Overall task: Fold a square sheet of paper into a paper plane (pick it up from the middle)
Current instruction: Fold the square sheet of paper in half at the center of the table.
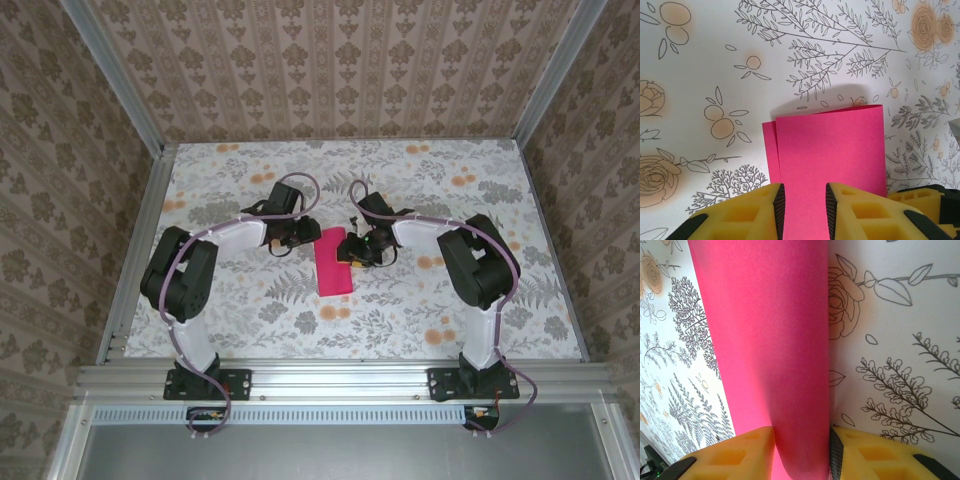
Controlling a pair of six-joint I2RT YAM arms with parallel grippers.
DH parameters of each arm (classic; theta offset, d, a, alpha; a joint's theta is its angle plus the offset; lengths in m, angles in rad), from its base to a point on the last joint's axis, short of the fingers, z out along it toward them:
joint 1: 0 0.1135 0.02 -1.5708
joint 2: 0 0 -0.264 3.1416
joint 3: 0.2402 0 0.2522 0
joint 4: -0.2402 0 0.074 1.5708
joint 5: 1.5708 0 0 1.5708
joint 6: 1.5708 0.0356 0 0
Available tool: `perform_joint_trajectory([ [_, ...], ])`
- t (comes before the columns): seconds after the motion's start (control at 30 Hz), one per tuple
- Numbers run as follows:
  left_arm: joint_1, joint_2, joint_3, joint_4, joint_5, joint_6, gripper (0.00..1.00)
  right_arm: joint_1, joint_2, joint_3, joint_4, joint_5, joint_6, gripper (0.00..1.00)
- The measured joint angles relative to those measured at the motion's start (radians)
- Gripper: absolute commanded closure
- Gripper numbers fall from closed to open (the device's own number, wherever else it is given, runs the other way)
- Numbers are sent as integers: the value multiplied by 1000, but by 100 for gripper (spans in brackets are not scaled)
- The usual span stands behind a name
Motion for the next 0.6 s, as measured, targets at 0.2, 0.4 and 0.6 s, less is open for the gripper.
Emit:
perform_joint_trajectory([
  [0.2, 0, 0, -3, 17, 1, -7, 69, 2, 3, 9, -13, 8, -5, 60],
  [0.4, 0, 0, -3, 17, 2, -8, 70, 13, 12, 33, -45, 26, -27, 59],
  [0.6, 0, 0, -3, 18, 5, -8, 71, 18, 16, 43, -61, 41, -39, 59],
])
